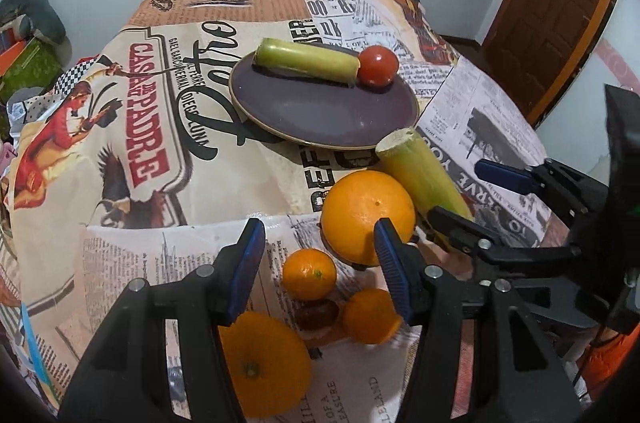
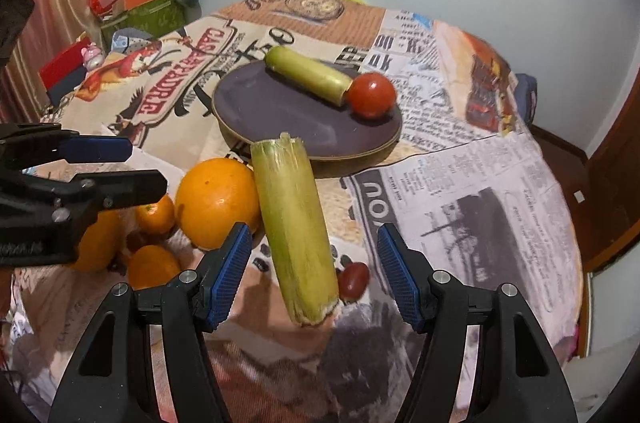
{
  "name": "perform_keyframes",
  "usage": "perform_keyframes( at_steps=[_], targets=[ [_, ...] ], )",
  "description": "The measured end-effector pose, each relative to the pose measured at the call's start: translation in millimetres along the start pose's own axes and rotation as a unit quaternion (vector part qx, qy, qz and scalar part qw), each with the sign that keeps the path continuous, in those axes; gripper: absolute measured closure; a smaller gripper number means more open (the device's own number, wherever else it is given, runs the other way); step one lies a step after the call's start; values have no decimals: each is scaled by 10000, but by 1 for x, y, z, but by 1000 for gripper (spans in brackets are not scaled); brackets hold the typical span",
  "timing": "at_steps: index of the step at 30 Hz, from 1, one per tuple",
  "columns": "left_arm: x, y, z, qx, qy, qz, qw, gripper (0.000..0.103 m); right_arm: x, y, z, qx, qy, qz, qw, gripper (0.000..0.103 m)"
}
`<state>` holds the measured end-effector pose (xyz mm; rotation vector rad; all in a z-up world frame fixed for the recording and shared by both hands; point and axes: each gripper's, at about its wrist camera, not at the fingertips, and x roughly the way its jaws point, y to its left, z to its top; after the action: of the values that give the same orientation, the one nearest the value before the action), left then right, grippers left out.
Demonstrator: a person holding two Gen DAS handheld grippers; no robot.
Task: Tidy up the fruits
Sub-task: 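Grasp the green corn cob with the right tool while the left approaches the large orange, then grasp and lift the large orange with the left tool while the right lifts the corn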
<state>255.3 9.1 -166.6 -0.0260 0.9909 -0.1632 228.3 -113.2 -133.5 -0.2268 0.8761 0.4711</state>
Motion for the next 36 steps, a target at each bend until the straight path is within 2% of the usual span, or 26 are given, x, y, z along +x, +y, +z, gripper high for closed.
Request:
perform_keyframes(
  at_steps=[2,6,7,9,10,16,22,30,36],
  targets=[
    [4,0,1,13,39,-30,10000,47,7,-1,-1,-10,64,41,10000,42],
    [10,-2,3,63,76,-62,9999,47,17,-3,0,12,223,311,9993,54],
    [11,-4,3,83,88,-77,9999,45,18,-3,-1,-4,227,338,9992,55],
    [12,-6,5,88,92,-104,9999,37,19,-2,-1,-69,232,394,9989,66],
    [12,-7,5,85,77,-116,9999,35,18,-1,-1,-101,234,380,9990,67],
    [14,-13,6,58,144,-223,9996,34,10,-4,-4,-2,158,436,9989,68],
    [21,-18,7,82,269,-109,9995,34,-9,-17,-3,153,-35,386,9991,69],
    [34,-34,6,153,475,-178,9986,34,-28,-32,-6,229,-213,275,9991,69],
    [42,-43,7,330,438,57,9985,31,-29,-39,-13,351,-222,299,9987,69]
  ],
)
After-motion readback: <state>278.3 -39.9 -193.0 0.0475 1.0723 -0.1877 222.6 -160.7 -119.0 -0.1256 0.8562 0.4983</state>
